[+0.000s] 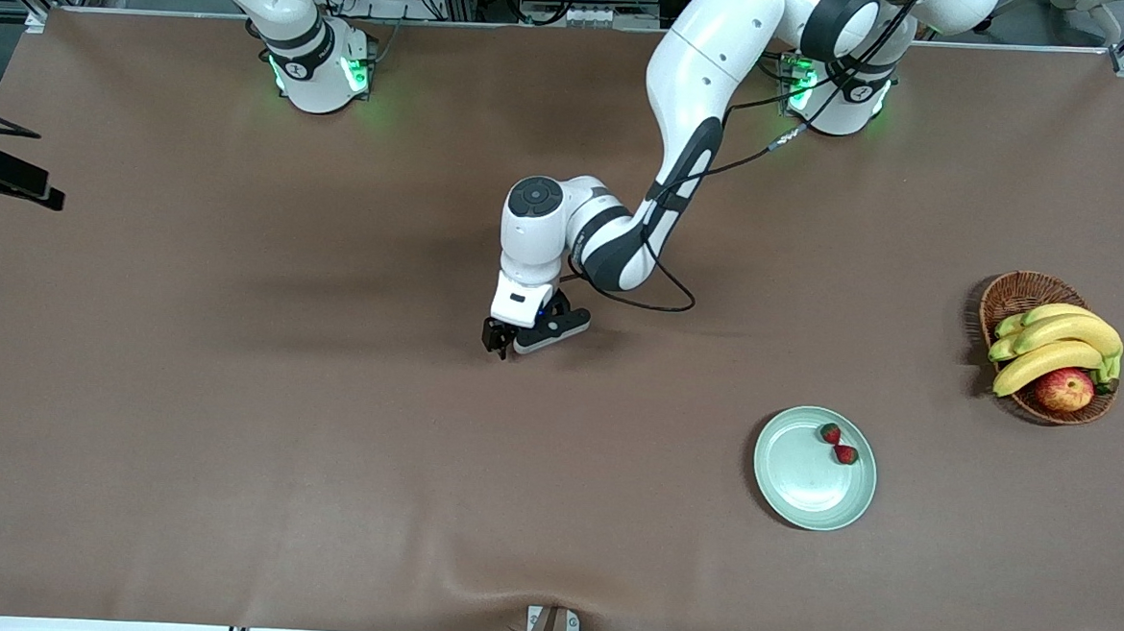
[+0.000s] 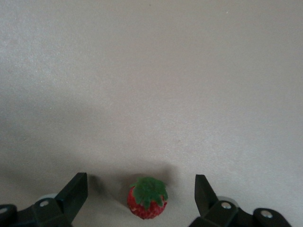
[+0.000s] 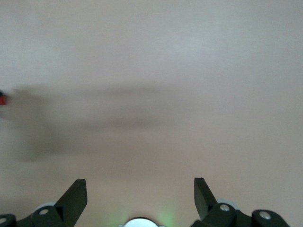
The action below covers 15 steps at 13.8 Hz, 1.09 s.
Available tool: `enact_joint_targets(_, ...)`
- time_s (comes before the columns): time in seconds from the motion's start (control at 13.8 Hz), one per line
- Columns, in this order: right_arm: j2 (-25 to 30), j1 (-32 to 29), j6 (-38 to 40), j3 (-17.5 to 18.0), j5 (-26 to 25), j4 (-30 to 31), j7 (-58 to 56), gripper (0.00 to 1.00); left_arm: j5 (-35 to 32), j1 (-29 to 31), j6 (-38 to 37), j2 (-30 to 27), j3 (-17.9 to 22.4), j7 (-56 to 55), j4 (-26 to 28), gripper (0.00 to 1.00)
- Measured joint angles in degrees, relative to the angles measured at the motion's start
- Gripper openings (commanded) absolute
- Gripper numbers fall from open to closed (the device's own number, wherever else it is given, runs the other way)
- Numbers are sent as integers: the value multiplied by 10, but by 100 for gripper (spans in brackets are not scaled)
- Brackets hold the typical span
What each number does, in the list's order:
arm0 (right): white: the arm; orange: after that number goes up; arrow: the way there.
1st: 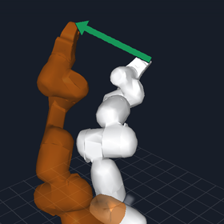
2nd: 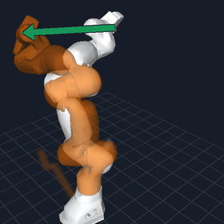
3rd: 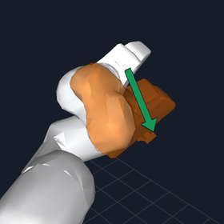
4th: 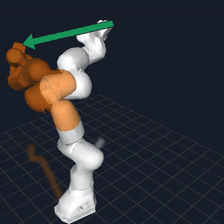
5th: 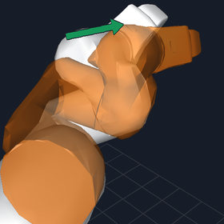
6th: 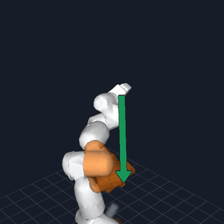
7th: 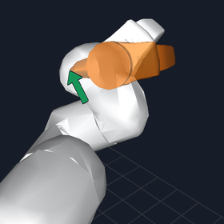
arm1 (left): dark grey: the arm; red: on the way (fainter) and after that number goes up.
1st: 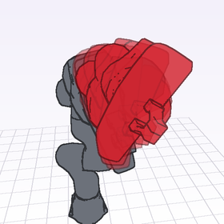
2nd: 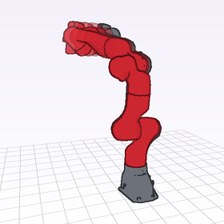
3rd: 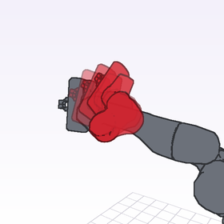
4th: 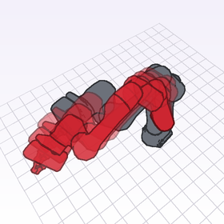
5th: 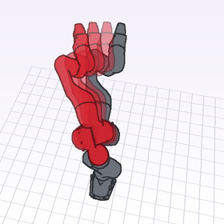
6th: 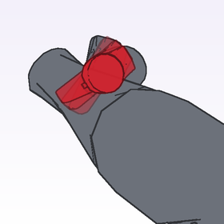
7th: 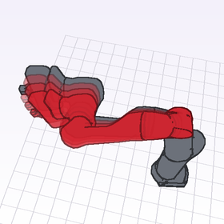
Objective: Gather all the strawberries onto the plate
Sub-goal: 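Retract the right arm to rest while the left gripper holds the strawberry, then lower the strawberry into the plate and open the left gripper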
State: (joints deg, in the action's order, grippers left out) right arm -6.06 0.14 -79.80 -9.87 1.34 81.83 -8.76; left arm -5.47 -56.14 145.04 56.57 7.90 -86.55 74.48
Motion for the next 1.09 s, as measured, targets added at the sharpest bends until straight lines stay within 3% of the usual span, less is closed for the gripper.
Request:
enact_joint_targets(0.07, 3, 0, 0, 1, -8, 0, 0, 100, 0, -1, 0, 1, 0, 0, 0, 94)
enact_joint_targets(0.15, 7, 0, -1, 2, -12, 0, 0, 100, 0, -2, 0, 2, 0, 0, -1, 74)
enact_joint_targets(0.29, 15, 0, -3, 4, -13, 0, 0, 100, 0, -4, 0, 2, 0, 0, -1, 4)
enact_joint_targets(0.36, 17, 0, -3, 6, -12, 0, 0, 100, 0, -5, 0, 2, 0, 0, -1, 0)
enact_joint_targets(1.09, 40, 0, 62, 14, -4, -4, 33, 100, 0, 10, -23, -4, 8, -9, -5, 0)
